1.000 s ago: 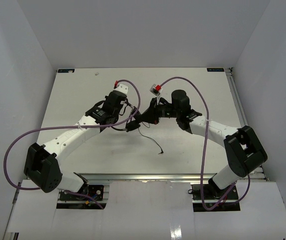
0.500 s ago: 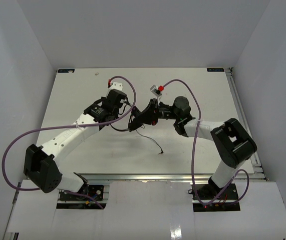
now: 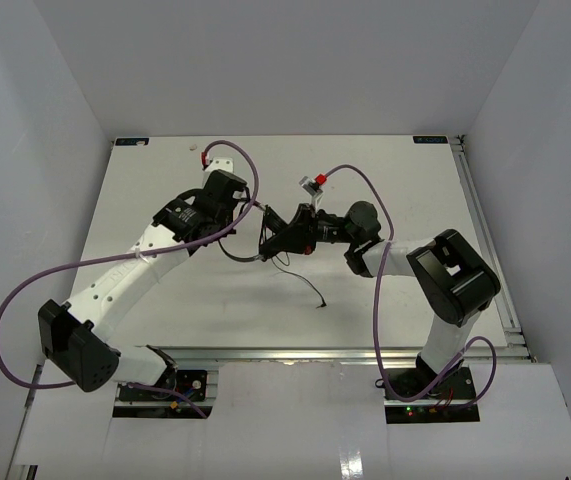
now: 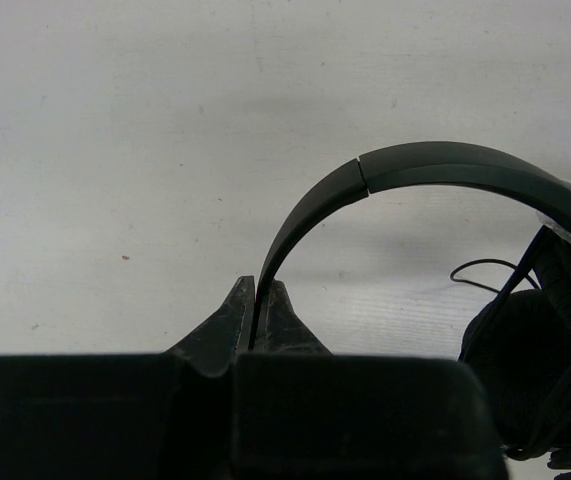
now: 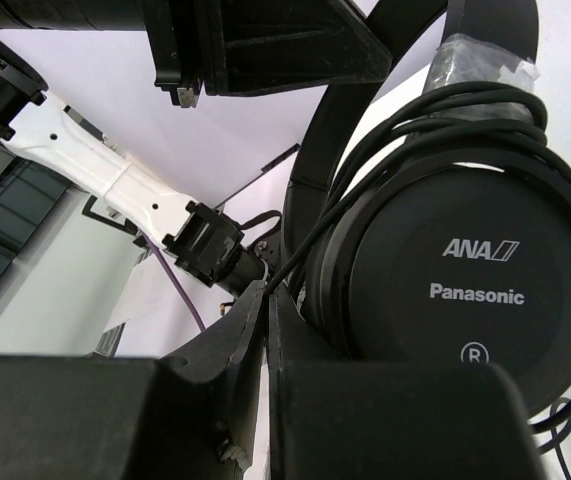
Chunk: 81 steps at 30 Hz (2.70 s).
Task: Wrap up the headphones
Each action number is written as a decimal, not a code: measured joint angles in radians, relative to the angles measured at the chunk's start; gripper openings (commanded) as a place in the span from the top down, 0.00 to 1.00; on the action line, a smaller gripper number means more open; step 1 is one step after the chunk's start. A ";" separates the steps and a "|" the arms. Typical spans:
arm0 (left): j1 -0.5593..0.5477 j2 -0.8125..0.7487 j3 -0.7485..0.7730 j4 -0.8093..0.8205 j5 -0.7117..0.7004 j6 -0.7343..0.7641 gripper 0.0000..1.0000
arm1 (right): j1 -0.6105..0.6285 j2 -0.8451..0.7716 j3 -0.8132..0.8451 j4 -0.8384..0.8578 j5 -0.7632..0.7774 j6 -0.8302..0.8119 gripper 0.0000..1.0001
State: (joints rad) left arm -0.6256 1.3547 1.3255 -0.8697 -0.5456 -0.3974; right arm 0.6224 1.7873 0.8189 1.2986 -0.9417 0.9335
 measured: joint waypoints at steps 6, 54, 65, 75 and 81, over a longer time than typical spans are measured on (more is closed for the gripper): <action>0.000 -0.014 0.001 -0.030 -0.007 -0.048 1.00 | 0.000 -0.001 -0.015 0.014 0.002 0.002 0.88; 0.009 -0.022 0.230 -0.074 -0.095 -0.352 1.00 | 0.040 0.074 -0.017 0.027 -0.098 0.208 0.87; 0.009 -0.026 0.263 -0.096 -0.084 -0.362 1.00 | 0.040 0.088 -0.018 0.029 -0.105 0.195 0.87; 0.009 -0.060 0.308 -0.103 -0.072 -0.367 1.00 | 0.040 0.119 -0.018 0.028 -0.105 0.189 0.87; 0.009 -0.061 0.310 -0.102 -0.055 -0.373 1.00 | 0.041 0.131 -0.018 0.030 -0.105 0.184 0.88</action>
State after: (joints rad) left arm -0.6167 1.2938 1.6358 -0.9722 -0.6008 -0.7708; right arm 0.6630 1.9179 0.8009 1.3287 -1.0462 1.1179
